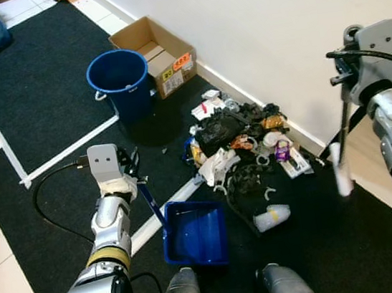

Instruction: Sweep floor

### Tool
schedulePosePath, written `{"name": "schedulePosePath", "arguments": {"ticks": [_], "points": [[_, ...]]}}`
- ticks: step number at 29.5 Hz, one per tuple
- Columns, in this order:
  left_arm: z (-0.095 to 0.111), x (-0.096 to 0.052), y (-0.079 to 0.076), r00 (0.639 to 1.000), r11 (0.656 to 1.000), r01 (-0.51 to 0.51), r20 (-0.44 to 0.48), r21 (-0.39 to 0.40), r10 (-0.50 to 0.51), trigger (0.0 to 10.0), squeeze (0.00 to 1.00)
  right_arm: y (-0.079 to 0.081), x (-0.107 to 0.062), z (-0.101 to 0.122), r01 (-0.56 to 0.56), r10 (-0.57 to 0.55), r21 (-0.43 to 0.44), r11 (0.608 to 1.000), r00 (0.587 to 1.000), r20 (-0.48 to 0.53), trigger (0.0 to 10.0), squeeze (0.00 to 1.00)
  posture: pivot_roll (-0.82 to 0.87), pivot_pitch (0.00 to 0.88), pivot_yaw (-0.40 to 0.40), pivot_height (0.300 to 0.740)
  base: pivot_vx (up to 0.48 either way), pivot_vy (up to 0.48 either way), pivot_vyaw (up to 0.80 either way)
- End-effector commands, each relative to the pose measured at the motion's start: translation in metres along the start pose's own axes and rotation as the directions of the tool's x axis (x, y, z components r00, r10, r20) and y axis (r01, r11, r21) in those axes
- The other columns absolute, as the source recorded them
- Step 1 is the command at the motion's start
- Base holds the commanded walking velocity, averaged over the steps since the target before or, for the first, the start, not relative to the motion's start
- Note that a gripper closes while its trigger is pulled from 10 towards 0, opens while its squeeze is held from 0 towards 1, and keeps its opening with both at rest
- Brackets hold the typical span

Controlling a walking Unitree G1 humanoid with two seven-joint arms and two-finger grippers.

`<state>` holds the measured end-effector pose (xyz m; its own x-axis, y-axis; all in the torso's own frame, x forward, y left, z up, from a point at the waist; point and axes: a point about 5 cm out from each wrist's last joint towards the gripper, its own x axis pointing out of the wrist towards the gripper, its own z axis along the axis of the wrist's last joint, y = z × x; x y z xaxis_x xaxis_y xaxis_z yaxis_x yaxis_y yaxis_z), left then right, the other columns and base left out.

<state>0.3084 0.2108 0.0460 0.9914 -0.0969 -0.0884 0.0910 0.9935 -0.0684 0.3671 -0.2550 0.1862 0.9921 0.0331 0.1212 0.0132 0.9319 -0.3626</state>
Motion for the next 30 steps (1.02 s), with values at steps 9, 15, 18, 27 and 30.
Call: {"name": "schedulePosePath", "arguments": {"ticks": [9,15,18,27,30], "points": [[-0.020,-0.008,-0.013,0.996,0.997,0.041,-0.071,-0.071,-0.046,10.0,0.00,0.015,-0.005,-0.027,-0.089,0.076,-0.087,0.992,0.988,-0.138,10.0,0.00,0.11,0.147,-0.064,0.740,0.000,0.000,0.00],[-0.021,-0.008,-0.013,0.996,0.997,0.043,-0.071,-0.068,-0.048,10.0,0.00,0.023,-0.006,-0.033,-0.127,0.111,-0.090,0.988,0.980,-0.167,10.0,0.00,0.11,0.152,-0.064,0.740,0.000,0.000,0.00],[-0.021,-0.009,-0.014,0.996,0.997,0.043,-0.069,-0.069,-0.048,10.0,0.00,0.031,-0.006,-0.036,-0.154,0.143,-0.056,0.986,0.976,-0.166,10.0,0.00,0.11,0.152,-0.065,0.740,0.000,0.000,0.00],[-0.021,-0.008,-0.016,0.996,0.996,0.049,-0.067,-0.073,-0.054,10.0,0.00,0.076,-0.015,-0.048,-0.260,0.275,0.116,0.959,0.952,-0.136,10.0,0.00,0.11,0.148,-0.067,0.740,0.000,0.000,0.00],[-0.020,-0.007,-0.017,0.996,0.996,0.049,-0.064,-0.073,-0.054,10.0,0.00,0.081,-0.017,-0.051,-0.269,0.284,0.109,0.957,0.946,-0.154,10.0,0.00,0.11,0.148,-0.067,0.740,0.000,0.000,0.00]]}}
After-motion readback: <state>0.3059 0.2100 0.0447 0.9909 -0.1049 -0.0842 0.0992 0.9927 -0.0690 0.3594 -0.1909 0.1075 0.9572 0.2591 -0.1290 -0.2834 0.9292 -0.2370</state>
